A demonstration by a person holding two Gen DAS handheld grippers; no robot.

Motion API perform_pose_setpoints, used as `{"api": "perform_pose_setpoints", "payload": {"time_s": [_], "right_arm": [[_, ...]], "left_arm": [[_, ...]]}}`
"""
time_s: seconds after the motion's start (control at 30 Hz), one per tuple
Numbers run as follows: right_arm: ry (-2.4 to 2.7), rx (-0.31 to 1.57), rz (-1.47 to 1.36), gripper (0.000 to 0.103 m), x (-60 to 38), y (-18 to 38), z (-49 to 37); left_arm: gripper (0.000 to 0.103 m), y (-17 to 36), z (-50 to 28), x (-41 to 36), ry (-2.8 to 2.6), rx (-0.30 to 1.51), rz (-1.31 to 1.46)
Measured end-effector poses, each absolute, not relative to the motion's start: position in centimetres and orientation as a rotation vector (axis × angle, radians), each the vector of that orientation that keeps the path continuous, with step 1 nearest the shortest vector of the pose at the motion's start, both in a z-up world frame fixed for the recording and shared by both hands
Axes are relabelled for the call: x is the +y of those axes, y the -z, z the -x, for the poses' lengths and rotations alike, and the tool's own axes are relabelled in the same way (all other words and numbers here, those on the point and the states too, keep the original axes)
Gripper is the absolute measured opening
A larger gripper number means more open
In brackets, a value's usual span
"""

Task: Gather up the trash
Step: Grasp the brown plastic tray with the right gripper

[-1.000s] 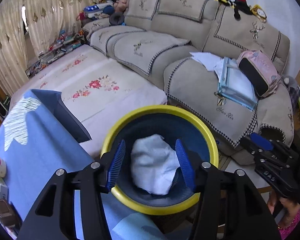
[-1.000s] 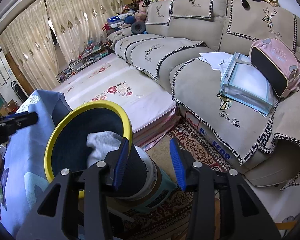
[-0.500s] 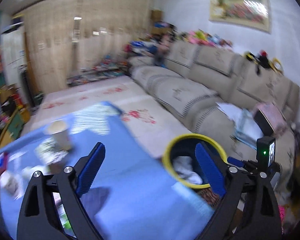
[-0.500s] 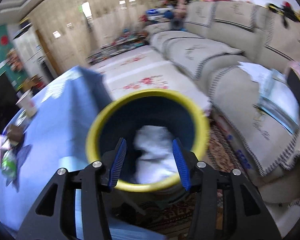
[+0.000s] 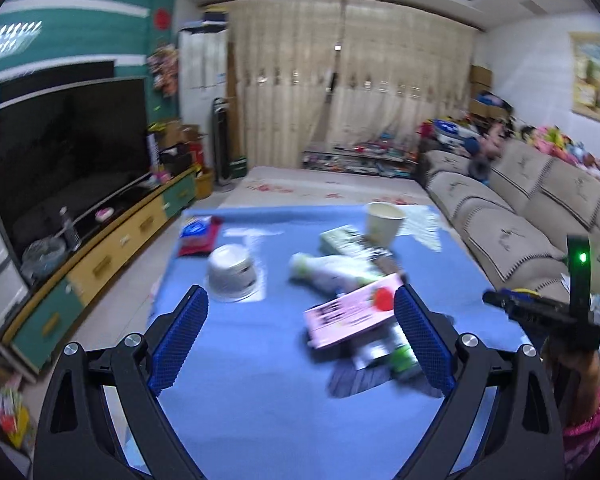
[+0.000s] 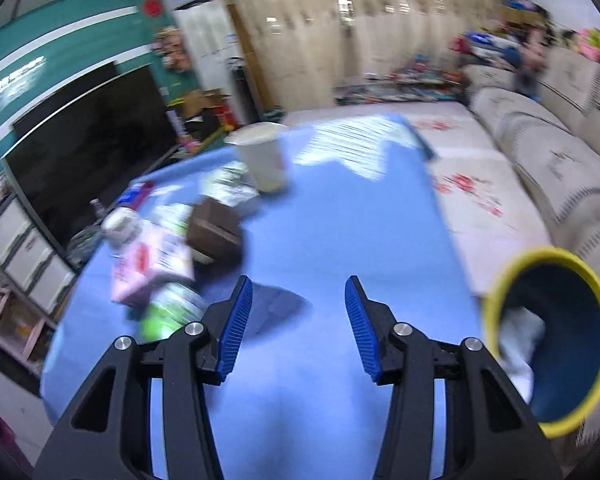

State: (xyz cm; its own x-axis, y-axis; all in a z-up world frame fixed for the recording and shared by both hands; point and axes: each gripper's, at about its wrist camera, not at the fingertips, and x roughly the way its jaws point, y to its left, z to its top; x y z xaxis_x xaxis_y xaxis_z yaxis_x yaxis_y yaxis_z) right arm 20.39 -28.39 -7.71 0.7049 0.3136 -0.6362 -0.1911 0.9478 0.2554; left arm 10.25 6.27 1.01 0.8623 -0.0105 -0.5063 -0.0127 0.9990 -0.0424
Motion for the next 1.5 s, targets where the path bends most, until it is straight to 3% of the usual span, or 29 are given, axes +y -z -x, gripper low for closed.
{"api": "perform_pose_setpoints", "payload": {"time_s": [0.63, 1.0, 1.27, 1.5], "right_arm": [[-0.374, 0.904, -0.059, 0.046, -18.5, 9.5, -31.7], [-0.238, 0.878, -0.105, 0.049, -24.7, 9.0, -32.5], [-0.193, 0.879, -0.003, 0.049, -23.8, 10.0, -32.7], [-0.152, 0.966, 0.027, 0.029, -24.1, 12.9, -35.6]], "left_arm": [[0.093, 2.6, -10.9, 9.4, -0.026, 0.586, 0.124], [0.092, 3.4, -12.2, 8.6, -0.019, 0.607, 0.121], [0.093, 3.7, -13.0, 7.6, -0.003, 0.616, 0.105], [0.093, 3.9, -13.3, 7.4, -0.005, 0.621, 0.111]]}}
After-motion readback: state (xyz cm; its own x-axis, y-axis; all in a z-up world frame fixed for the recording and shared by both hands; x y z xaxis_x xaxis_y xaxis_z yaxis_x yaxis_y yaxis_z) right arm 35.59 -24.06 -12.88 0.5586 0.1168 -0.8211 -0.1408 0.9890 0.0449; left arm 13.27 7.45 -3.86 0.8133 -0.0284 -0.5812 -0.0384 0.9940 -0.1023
